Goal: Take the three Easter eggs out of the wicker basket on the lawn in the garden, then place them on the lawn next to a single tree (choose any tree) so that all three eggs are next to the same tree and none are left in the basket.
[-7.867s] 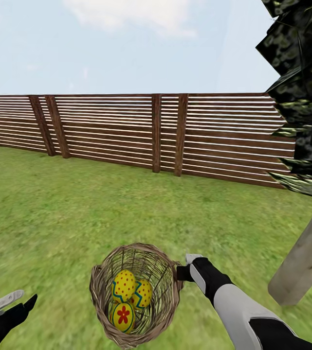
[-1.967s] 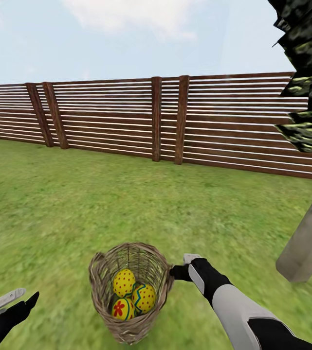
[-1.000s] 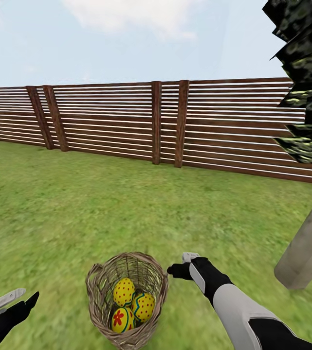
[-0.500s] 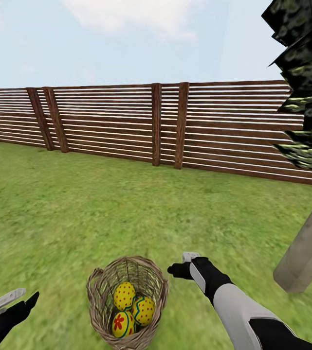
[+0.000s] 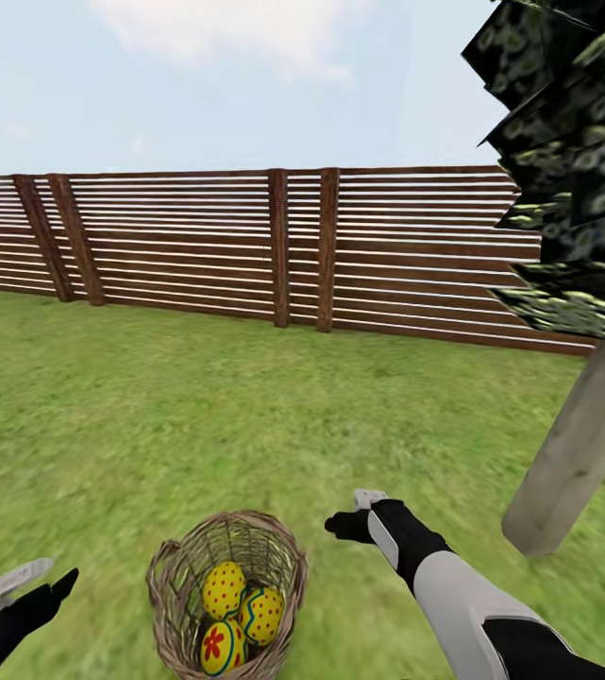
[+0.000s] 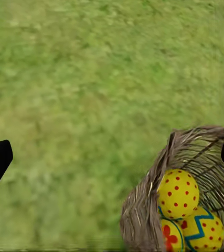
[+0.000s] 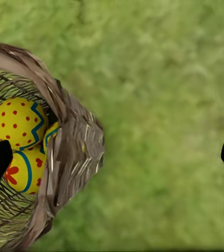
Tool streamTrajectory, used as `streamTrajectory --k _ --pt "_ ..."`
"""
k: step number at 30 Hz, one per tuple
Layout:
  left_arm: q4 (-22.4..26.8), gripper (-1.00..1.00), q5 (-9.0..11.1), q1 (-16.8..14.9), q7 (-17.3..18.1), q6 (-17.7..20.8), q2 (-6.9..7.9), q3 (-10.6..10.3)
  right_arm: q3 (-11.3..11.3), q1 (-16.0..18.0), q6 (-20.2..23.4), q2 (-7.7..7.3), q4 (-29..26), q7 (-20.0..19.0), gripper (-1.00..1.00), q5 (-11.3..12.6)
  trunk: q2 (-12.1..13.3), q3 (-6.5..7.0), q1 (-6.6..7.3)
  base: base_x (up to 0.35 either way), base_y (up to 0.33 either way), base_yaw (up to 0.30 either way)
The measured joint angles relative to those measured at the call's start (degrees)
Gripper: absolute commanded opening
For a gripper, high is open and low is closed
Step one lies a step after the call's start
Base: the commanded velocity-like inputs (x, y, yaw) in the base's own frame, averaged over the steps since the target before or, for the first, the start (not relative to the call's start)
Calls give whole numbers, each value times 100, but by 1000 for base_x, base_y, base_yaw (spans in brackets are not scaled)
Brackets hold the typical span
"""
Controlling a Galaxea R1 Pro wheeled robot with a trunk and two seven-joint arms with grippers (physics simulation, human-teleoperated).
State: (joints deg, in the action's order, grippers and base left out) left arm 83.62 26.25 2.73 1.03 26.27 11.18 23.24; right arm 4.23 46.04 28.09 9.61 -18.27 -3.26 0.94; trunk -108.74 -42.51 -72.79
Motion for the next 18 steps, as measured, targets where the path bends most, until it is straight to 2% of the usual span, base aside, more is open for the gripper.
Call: streamTrajectory --k 1,3,5,6,11,12,14,18 --pt "76 100 4 -26 -10 266 20 2 0 0 1 0 -1 1 100 -1 40 21 22 0 0 -268" --pt "187 100 4 -79 -18 550 47 4 -2 0 1 -1 -3 1 100 -2 120 64 66 0 0 -269" --pt "328 100 2 -304 -25 997 135 5 -5 -1 2 -5 -7 1 100 -4 201 108 109 0 0 -270" --pt "372 100 -2 -504 -29 1313 236 7 -3 -1 2 -6 -12 2 100 -7 241 129 131 0 0 -271" --pt "423 100 -18 -1152 -42 2138 608 10 5 -1 2 -8 -30 2 100 -10 442 234 241 0 0 -271" --pt "424 100 -20 -1377 -44 2409 687 8 1 -1 2 -9 -33 2 100 -11 482 256 263 0 0 -271" --pt "387 100 -31 -1729 -46 2741 758 7 -6 -1 2 -9 -35 2 100 -11 562 298 307 0 0 -271" --pt "78 100 -58 -2206 -47 3101 823 1 -13 -1 2 -9 -37 2 100 -11 723 381 395 0 0 -253"
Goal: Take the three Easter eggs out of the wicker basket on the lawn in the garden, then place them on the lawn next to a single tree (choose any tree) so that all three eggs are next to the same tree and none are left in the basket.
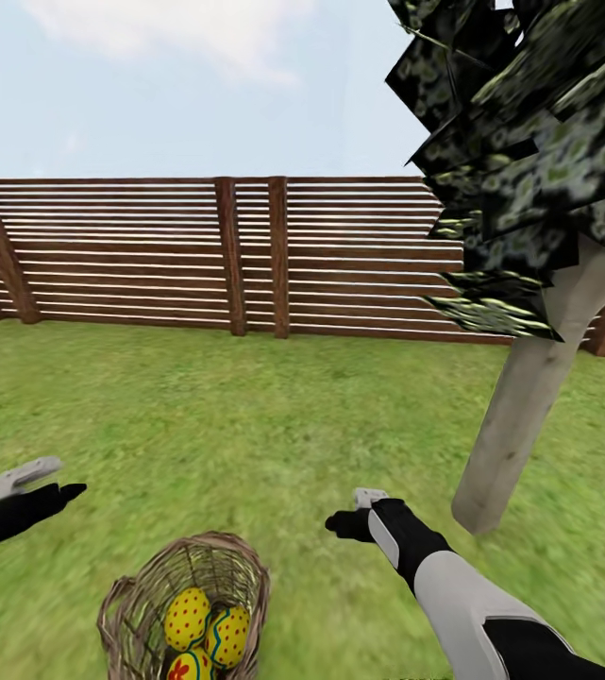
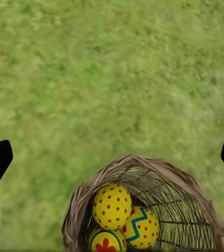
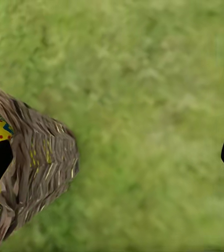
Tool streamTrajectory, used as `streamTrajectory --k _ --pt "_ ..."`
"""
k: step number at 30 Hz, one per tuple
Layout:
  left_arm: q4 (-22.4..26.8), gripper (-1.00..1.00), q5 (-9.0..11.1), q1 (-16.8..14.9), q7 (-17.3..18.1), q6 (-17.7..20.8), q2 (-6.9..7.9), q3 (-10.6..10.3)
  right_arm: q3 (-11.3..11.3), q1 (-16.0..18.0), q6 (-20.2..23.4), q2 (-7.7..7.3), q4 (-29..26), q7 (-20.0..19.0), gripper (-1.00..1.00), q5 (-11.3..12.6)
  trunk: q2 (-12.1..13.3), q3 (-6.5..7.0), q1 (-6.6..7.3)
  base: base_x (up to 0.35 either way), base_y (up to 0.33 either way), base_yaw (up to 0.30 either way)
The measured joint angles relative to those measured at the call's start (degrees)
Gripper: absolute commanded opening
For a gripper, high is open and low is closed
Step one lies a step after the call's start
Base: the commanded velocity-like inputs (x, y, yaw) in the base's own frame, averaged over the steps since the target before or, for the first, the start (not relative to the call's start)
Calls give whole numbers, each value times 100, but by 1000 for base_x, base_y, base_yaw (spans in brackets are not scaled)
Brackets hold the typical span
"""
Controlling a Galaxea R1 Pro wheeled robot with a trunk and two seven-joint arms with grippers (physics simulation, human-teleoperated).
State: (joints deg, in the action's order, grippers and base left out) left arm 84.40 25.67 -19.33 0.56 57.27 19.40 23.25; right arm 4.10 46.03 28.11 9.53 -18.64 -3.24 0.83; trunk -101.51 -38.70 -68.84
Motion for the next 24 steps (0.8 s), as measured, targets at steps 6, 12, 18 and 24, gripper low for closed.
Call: streamTrajectory --k 6,12,18,24 --pt "-1241 100 -31 -805 -21 246 134 -25 -3 1 -2 0 1 0 100 -1 241 114 132 0 0 -86" --pt "-2165 100 -50 -1255 -125 247 215 -39 -14 1 -2 1 2 0 100 -1 481 222 264 0 0 -12" --pt "-2367 100 -57 -1335 -167 247 235 -42 -13 1 -2 1 2 0 100 -1 722 330 395 0 0 -2" --pt "-3022 100 -72 -1604 -309 248 247 -51 -11 1 -2 1 2 0 100 -1 963 438 527 0 0 0"
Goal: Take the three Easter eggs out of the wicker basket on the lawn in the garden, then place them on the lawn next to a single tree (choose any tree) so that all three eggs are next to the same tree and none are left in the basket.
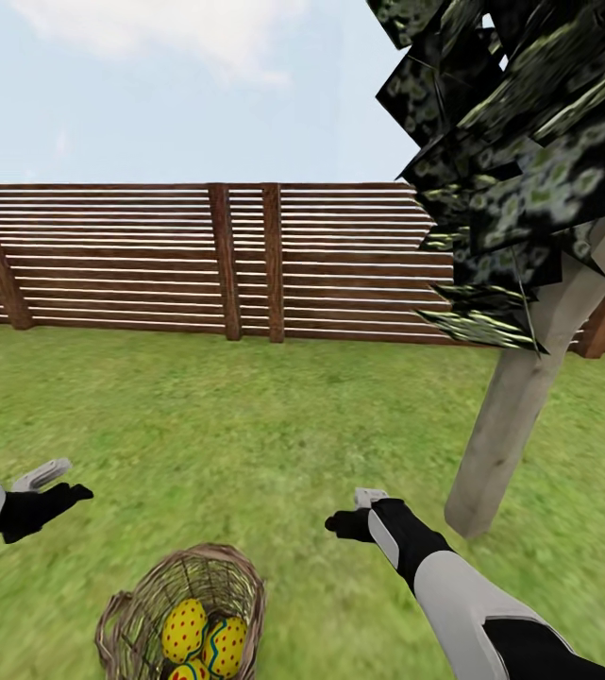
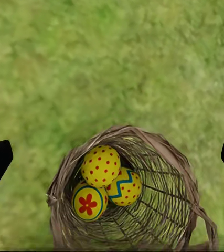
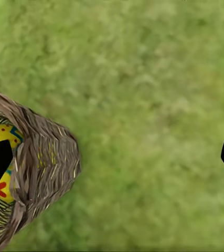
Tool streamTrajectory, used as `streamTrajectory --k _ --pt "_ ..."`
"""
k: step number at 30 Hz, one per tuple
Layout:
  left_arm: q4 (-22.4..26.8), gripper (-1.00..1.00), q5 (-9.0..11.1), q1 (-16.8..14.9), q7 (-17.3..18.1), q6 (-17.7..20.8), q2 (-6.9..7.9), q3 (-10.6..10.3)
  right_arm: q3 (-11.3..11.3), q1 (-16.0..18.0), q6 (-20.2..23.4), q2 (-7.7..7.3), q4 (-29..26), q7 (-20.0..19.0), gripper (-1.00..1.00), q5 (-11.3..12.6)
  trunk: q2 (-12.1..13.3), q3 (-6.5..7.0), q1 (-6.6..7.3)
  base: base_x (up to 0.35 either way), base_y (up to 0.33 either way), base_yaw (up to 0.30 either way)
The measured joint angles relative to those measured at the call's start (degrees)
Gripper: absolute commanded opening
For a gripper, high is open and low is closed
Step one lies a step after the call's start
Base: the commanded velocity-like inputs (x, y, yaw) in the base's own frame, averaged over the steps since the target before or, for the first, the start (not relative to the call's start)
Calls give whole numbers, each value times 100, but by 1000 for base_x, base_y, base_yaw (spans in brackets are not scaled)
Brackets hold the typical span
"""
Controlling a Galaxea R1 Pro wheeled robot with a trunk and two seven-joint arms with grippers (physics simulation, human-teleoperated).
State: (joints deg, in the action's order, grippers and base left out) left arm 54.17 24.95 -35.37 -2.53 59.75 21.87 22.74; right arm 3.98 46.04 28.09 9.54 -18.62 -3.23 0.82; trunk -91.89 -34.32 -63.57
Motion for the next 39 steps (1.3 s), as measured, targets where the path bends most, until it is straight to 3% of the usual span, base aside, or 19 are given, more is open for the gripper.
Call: streamTrajectory --k 4,7,14,20,23,24,27,29,35,39 --pt "-916 100 -30 -408 -120 1 -3 -5 0 0 0 -1 0 0 100 0 161 72 88 0 0 0" --pt "-1324 100 -94 -589 -155 1 -13 -7 0 0 0 0 0 0 100 0 281 126 154 0 0 0" --pt "-1631 100 -190 -715 -187 1 -49 -42 10 0 0 0 0 0 100 0 562 251 308 0 0 0" --pt "-1657 100 -207 -728 -185 1 -62 -99 13 0 0 -1 0 0 100 0 563 252 308 0 0 0" --pt "-1657 100 -206 -730 -189 1 -79 -330 10 0 0 -2 0 0 100 0 563 252 308 0 0 0" --pt "-1657 100 -199 -730 -192 1 -84 -527 9 0 0 -3 0 0 100 0 563 252 308 0 0 0" --pt "-1656 100 -187 -731 -194 1 -90 -852 15 0 0 -3 0 0 100 0 563 252 308 0 0 0" --pt "-1657 100 -183 -731 -193 1 -92 -971 20 0 0 -2 -3 0 100 0 563 252 308 0 0 0" --pt "-1667 100 -184 -731 -203 2 -105 -1076 35 0 0 -6 -8 8 100 -1 404 181 221 0 0 0" --pt "-1675 100 -198 -731 -210 -11 -187 -1095 39 -1 0 -8 -8 9 100 -1 244 109 133 0 0 0"
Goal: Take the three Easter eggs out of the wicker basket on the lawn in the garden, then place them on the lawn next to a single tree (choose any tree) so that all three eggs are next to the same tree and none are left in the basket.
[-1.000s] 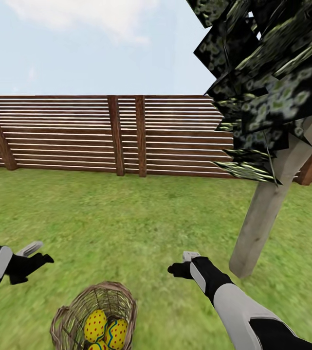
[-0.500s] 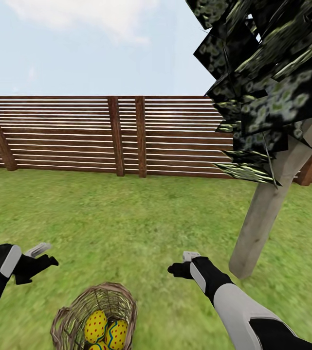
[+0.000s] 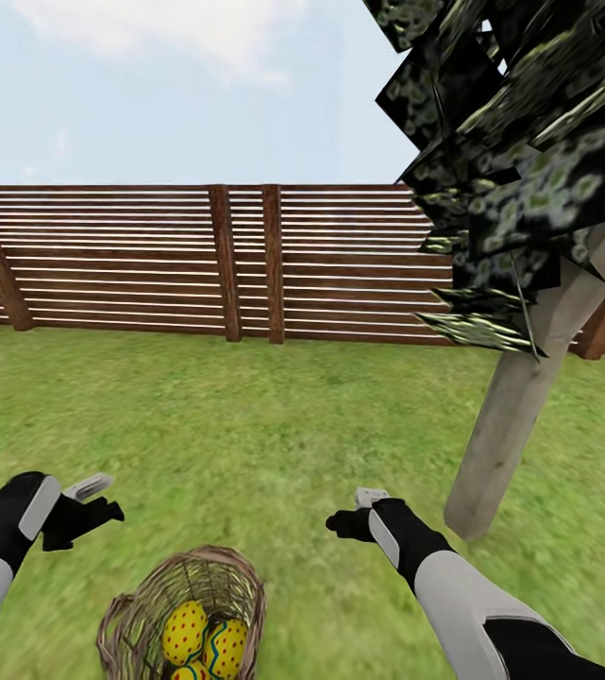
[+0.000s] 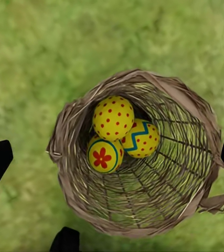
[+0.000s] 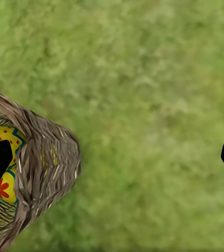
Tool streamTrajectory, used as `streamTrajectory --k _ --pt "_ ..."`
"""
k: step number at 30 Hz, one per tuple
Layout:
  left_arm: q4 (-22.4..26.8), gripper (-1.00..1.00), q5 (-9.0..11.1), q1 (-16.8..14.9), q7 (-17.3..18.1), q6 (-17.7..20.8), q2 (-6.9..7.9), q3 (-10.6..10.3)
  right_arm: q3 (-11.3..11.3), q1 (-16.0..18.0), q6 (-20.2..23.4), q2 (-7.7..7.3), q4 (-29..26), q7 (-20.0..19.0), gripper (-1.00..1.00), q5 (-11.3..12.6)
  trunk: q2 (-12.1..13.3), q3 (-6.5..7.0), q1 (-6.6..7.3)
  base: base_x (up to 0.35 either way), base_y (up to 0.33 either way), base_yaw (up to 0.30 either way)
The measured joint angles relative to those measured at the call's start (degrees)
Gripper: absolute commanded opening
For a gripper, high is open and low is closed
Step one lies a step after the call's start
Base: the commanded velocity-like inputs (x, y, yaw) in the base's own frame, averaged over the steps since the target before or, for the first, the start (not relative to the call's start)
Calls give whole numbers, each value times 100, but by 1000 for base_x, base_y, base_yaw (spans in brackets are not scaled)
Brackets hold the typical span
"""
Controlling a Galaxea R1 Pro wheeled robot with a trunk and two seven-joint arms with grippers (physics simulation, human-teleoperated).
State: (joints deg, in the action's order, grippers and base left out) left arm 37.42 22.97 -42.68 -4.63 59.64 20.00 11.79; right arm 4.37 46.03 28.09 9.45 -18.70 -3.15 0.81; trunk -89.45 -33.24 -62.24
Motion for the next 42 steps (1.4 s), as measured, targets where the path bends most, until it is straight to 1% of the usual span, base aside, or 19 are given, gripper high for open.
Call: streamTrajectory --k 8,10,11,13,16,19,20,21,22,23,24,26,27,28,29,31,34,40,42 --pt "-3 100 -23 0 -13 -11 -96 -16 -2 0 0 -1 0 7 100 0 -321 -144 -176 0 0 0" --pt "-3 100 -23 0 -12 -15 -145 -20 2 0 0 -1 0 1 100 0 -401 -180 -220 0 0 0" --pt "-3 100 -18 0 -10 -19 -206 -28 0 0 0 -1 0 -2 100 0 -441 -198 -242 0 0 0" --pt "-3 100 -25 0 -8 -25 -279 -39 -9 0 0 -1 -2 -5 100 0 -522 -233 -286 0 0 0" --pt "-3 100 -35 0 -7 -40 -328 -47 -17 -3 -3 -1 -100 -12 100 4 -642 -287 -351 0 0 0" --pt "-3 100 -40 0 -7 -69 -349 -71 -21 -75 0 -2 -527 -122 100 7 -762 -341 -417 0 0 0" --pt "-5 100 -36 0 -7 -91 -355 -121 -27 -211 9 -3 -879 -239 100 8 -803 -359 -439 0 0 0" --pt "-6 100 -37 0 -7 -100 -357 -157 -34 -314 22 -1 -1098 -303 100 7 -843 -377 -461 0 0 0" --pt "-8 100 -33 0 -7 -115 -359 -232 -43 -558 54 1 -1601 -403 100 7 -883 -395 -483 0 0 0" --pt "-9 100 -33 0 -7 -121 -360 -269 -48 -703 80 2 -1901 -441 100 7 -923 -413 -505 0 0 0" --pt "-10 100 -30 0 -7 -128 -361 -328 -54 -1003 171 6 -2528 -496 100 7 -963 -431 -527 0 0 0" --pt "-11 100 -30 0 -8 -135 -362 -369 -65 -1335 340 10 -3212 -535 100 8 -1043 -467 -571 0 0 0" --pt "-11 100 -29 0 -11 -140 -363 -394 -100 -1634 551 11 -3854 -562 100 10 -1084 -485 -593 0 0 0" --pt "-11 100 -29 0 -10 -143 -363 -404 -130 -1780 654 12 -4177 -574 100 12 -1124 -503 -615 0 0 0" --pt "-12 100 -28 0 -12 -146 -363 -418 -201 -2016 810 14 -4709 -589 100 15 -1164 -521 -637 0 0 0" --pt "-12 100 -28 0 -13 -163 -364 -429 -315 -2284 962 16 -5271 -609 100 17 -1244 -557 -681 0 0 0" --pt "-95 100 -30 0 -11 -260 -364 -437 -421 -2487 1073 19 -5666 -628 100 17 -1364 -611 -747 0 0 0" --pt "-188 100 -27 -1 -7 -337 -375 -446 -486 -2569 1117 20 -5816 -631 100 16 -1605 -718 -879 0 0 0" --pt "-197 100 -24 0 -3 -367 -414 -451 -497 -2577 1122 20 -5824 -632 100 16 -1685 -754 -923 0 0 0"
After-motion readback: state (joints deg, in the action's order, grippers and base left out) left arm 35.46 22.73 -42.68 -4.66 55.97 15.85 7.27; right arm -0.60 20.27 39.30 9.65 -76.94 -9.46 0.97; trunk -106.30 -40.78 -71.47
